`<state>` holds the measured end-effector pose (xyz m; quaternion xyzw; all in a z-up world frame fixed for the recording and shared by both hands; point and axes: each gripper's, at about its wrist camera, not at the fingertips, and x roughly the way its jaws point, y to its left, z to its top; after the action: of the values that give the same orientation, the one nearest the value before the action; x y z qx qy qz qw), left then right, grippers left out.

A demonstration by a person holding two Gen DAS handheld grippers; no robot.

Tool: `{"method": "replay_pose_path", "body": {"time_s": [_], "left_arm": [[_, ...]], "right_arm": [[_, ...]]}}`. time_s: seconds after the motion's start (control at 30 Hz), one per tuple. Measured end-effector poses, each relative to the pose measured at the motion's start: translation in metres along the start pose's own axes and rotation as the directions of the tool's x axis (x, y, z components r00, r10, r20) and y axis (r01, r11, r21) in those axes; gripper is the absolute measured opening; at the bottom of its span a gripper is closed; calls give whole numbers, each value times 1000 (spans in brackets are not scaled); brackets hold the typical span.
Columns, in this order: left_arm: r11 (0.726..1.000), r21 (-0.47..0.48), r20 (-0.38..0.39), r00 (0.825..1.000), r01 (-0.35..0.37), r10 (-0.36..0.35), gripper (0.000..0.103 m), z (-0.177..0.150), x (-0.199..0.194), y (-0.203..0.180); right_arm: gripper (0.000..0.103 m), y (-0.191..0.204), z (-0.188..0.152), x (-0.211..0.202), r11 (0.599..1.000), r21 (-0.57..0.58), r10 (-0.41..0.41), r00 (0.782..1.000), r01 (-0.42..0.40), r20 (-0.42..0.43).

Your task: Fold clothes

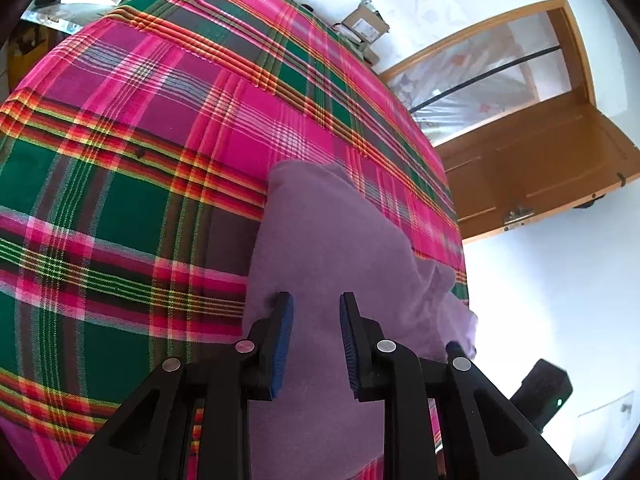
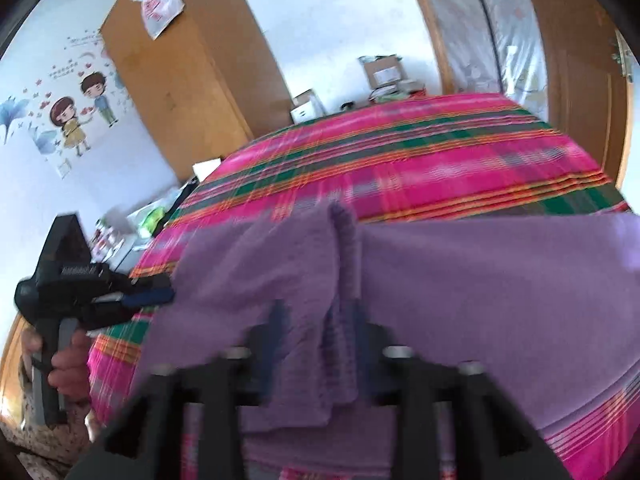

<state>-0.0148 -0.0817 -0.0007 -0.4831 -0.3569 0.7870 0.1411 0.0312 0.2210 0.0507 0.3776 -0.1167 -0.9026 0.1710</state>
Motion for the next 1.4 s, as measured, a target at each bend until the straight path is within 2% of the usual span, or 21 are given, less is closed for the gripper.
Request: {"method": "replay_pose_path", "body": {"time_s": [0.17,0.23,0.33,0.37,0.4,0.5,0.7,0.83,1.03,1.23,1.37,1.4], "left_arm": [[1000,-1,-4,1000,4,-4,25,-3,-1,2],[1000,-1,-6,1000,3,-3,25,-5,-1,3],[1000,-5,-8,1000,4,-4,25,-5,-1,4],[1000,-7,-9,1000,5,-5,25,-5,-1,4],[1000,-8,-8,1000,5,-5,25,-5,-1,4],[1000,-7,-7,1000,2,-2,25,-5,-2,4],[1000,3,-4,1000,-1,1,25,-6,-5,-1],[1000,-2,-1,1000,0,0,25,-6,-5,1],[1000,-3,-11,1000,-4,4,25,-7,-2,2],[1000,-7,-16,1000,2,-2,25,-8,-2,4],[1000,-7,-13,1000,2,-2,25,-10,-4,3],[1000,-3,-12,1000,0,0,25,-11,-6,3]], "right_arm": [[50,-18,10,30,987,105,130,984,-118,-120],[50,-25,8,39,984,141,124,984,-106,-127],[50,-29,6,39,977,165,153,981,-133,-120],[37,-29,5,39,976,167,160,980,-139,-120],[31,-27,5,37,977,156,162,980,-144,-115],[19,-17,5,28,977,131,179,979,-166,-94],[15,-15,11,1,962,144,239,971,-232,-30],[15,-18,11,-10,964,150,224,975,-220,-9],[16,-27,-4,12,981,163,113,992,-102,-59],[20,-20,-10,13,997,71,32,998,-29,-49],[33,-17,-13,8,999,39,-14,999,16,-42],[33,-16,-13,5,999,42,-21,999,23,-33]]}}
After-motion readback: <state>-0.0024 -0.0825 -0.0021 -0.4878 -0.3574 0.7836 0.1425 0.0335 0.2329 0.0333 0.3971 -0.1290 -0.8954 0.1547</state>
